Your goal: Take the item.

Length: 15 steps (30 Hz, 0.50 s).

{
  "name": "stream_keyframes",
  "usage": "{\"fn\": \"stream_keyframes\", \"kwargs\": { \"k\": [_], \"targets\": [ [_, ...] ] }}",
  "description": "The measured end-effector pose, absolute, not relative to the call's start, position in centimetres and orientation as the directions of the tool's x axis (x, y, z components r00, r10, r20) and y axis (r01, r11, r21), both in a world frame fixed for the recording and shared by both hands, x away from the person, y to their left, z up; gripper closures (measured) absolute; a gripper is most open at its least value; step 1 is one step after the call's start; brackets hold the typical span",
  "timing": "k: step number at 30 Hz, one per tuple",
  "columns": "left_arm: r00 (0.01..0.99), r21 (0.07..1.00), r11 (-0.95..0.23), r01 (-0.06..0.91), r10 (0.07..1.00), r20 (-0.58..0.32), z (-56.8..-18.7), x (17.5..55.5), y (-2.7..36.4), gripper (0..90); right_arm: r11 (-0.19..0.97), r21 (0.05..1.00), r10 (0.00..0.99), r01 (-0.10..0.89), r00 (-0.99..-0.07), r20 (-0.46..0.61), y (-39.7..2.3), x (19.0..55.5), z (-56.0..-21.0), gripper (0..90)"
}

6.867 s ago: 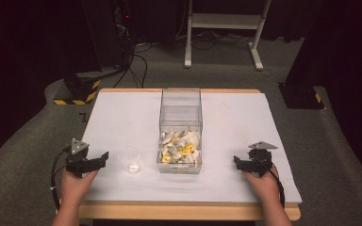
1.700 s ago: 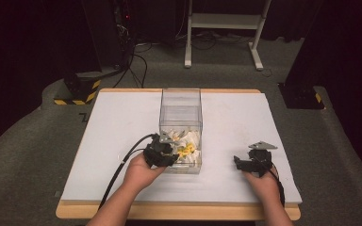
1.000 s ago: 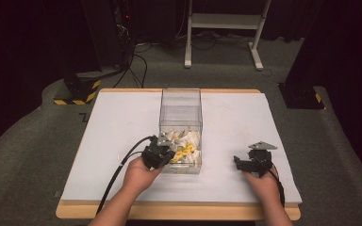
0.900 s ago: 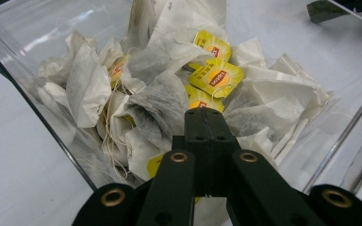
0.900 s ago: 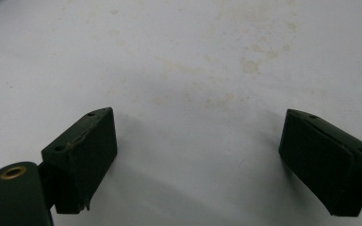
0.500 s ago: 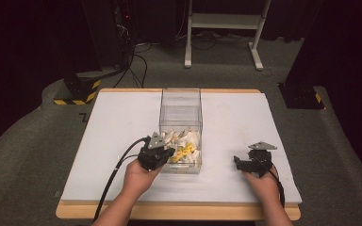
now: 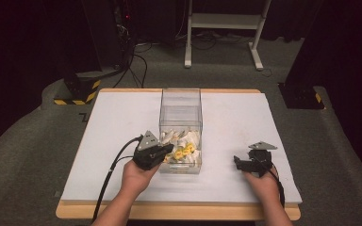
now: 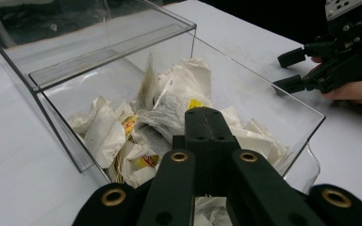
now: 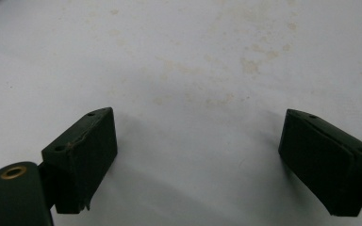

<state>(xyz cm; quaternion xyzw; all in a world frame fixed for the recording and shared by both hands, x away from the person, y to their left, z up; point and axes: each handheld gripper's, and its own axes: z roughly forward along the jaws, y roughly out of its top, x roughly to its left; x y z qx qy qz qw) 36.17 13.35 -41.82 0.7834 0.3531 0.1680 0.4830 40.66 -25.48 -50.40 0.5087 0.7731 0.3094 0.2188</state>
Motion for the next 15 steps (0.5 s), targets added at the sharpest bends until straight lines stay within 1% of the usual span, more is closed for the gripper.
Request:
{"fn": "stream_keyframes", "kwargs": {
  "k": [9, 15],
  "targets": [
    [0.703, 0.911, -0.243, 0.333, 0.708, -0.068, -41.29, 35.93, 13.68, 90.0, 0.291, 0.701, 0.922, 0.651, -0.387, -0.024, -25.47, 40.66, -50.39, 11.8],
    [0.710, 0.918, -0.226, 0.325, 0.700, -0.078, -41.19, 35.93, 13.65, 90.0, 0.291, 0.701, 0.922, 0.651, -0.387, -0.024, -25.47, 40.66, -50.40, 11.8]
  ]
}}
